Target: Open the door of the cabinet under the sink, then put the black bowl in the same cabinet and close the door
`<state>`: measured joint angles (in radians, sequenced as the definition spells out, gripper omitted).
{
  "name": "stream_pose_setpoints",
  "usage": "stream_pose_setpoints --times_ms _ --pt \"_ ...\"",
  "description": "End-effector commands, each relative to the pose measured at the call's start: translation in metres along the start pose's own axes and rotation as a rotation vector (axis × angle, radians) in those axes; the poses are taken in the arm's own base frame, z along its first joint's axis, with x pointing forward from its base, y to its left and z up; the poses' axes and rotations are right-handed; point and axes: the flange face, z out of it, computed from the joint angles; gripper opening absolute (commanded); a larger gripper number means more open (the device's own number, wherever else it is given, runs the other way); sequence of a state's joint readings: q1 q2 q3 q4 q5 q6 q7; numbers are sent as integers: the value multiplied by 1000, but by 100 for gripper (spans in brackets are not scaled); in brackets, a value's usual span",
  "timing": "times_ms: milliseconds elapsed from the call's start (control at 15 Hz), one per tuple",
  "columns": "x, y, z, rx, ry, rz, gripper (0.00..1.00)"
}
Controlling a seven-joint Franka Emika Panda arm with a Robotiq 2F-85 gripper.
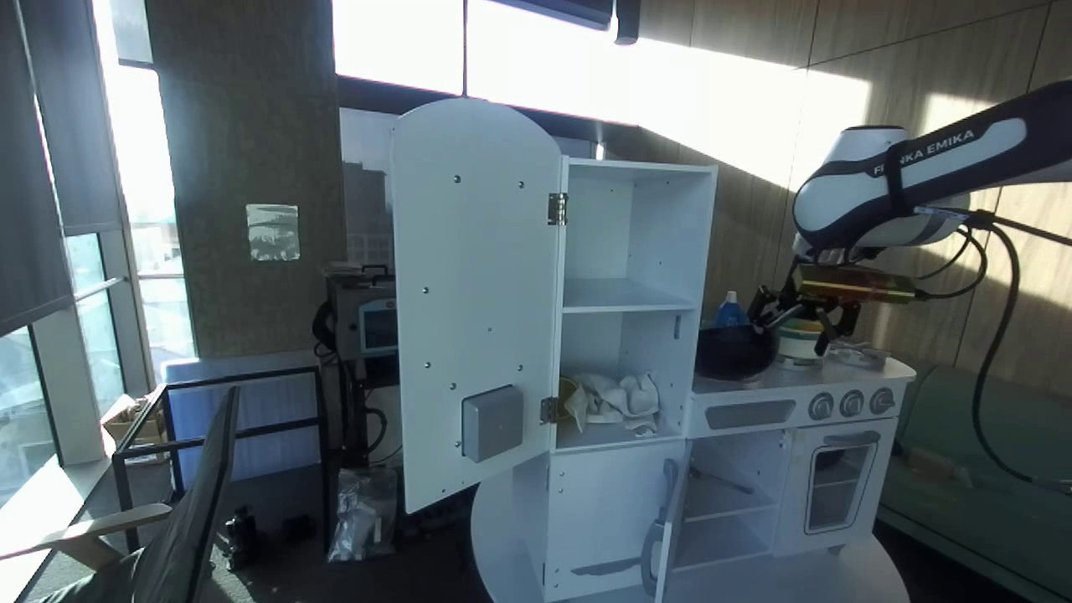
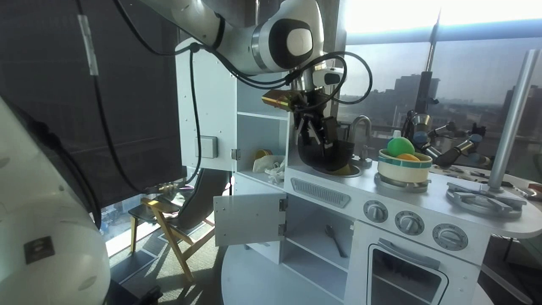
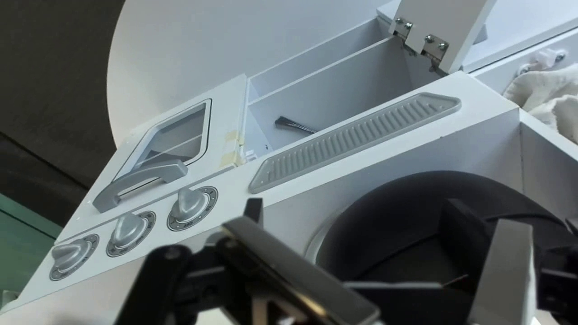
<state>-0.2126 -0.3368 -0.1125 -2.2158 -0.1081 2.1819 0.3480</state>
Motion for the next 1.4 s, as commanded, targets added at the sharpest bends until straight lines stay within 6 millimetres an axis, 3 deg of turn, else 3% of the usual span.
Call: stream_pose_setpoints --times_ms 0,333,933,1333 --pt "28 -7 -13 -6 -74 126 100" --pt "34 -2 -18 17 -235 186 100" --pt "29 17 28 2 -337 225 100" --pt "25 19 27 -67 -358 211 100"
